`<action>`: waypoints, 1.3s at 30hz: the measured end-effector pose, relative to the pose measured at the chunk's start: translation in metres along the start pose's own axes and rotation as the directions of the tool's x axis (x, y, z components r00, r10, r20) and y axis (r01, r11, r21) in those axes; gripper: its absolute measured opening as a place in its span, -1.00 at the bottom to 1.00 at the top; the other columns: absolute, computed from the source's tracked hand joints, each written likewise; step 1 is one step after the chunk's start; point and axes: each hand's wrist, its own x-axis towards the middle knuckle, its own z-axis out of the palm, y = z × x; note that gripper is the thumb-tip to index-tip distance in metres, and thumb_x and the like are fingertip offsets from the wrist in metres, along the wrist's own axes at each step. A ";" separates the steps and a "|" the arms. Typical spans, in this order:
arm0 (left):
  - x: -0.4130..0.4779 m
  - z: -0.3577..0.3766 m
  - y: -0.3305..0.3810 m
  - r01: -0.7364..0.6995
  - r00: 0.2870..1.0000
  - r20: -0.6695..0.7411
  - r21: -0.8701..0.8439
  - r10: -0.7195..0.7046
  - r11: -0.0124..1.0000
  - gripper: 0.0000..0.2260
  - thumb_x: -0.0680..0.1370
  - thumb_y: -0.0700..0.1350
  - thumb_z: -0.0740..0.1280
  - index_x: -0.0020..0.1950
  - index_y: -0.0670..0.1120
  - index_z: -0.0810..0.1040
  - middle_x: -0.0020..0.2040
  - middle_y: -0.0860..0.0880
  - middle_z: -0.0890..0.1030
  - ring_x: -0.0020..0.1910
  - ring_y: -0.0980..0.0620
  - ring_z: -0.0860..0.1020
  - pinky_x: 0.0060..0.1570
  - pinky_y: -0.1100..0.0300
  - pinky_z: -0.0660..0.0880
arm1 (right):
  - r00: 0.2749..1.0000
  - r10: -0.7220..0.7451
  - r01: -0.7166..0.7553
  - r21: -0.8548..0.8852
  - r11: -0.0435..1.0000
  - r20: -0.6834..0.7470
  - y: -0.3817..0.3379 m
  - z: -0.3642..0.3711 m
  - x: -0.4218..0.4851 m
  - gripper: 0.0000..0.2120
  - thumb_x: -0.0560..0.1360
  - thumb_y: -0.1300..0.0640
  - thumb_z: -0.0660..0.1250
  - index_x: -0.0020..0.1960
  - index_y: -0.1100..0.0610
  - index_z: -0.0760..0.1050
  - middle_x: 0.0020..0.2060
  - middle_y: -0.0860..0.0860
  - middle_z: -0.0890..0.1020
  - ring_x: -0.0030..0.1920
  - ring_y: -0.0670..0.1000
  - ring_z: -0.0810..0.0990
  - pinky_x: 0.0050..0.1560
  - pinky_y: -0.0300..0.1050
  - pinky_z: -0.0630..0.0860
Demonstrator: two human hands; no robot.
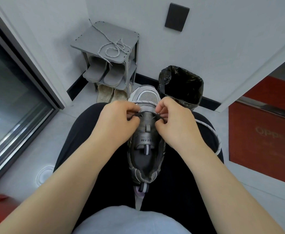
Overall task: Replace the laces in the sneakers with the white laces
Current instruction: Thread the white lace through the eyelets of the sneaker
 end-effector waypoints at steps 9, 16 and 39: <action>0.010 -0.005 -0.003 -0.022 0.995 0.094 0.002 0.022 1.000 -0.76 0.41 -0.29 0.31 0.01 -0.10 0.64 -0.14 0.01 0.66 -0.23 0.15 0.59 -0.12 0.50 0.43 | 0.928 -0.193 0.363 -0.666 0.652 0.318 -0.029 -0.010 0.025 -0.81 0.48 0.28 0.20 0.05 0.12 0.50 0.03 0.09 0.56 0.04 0.20 0.56 -0.26 -0.07 0.27; 0.015 -0.007 -0.003 -0.039 0.986 0.163 0.033 0.033 0.999 -0.72 0.43 -0.30 0.27 0.05 -0.07 0.64 -0.11 -0.05 0.68 -0.13 0.04 0.62 -0.01 0.25 0.52 | 0.878 -0.276 0.478 -0.693 0.539 0.391 -0.033 -0.002 0.027 -0.80 0.49 0.31 0.16 0.04 0.16 0.50 0.04 0.11 0.56 0.04 0.17 0.56 -0.17 -0.07 0.26; 0.013 -0.010 -0.004 0.015 0.983 0.182 0.011 -0.017 1.000 -0.69 0.42 -0.23 0.29 0.11 0.01 0.61 -0.13 -0.08 0.67 -0.13 0.01 0.62 -0.05 0.19 0.52 | 0.958 -0.268 0.273 -0.040 0.961 0.105 -0.007 -0.011 0.025 -0.96 0.41 0.20 0.36 -0.21 0.09 0.56 -0.43 -0.17 0.47 -0.38 -0.15 0.47 -0.27 -0.30 0.41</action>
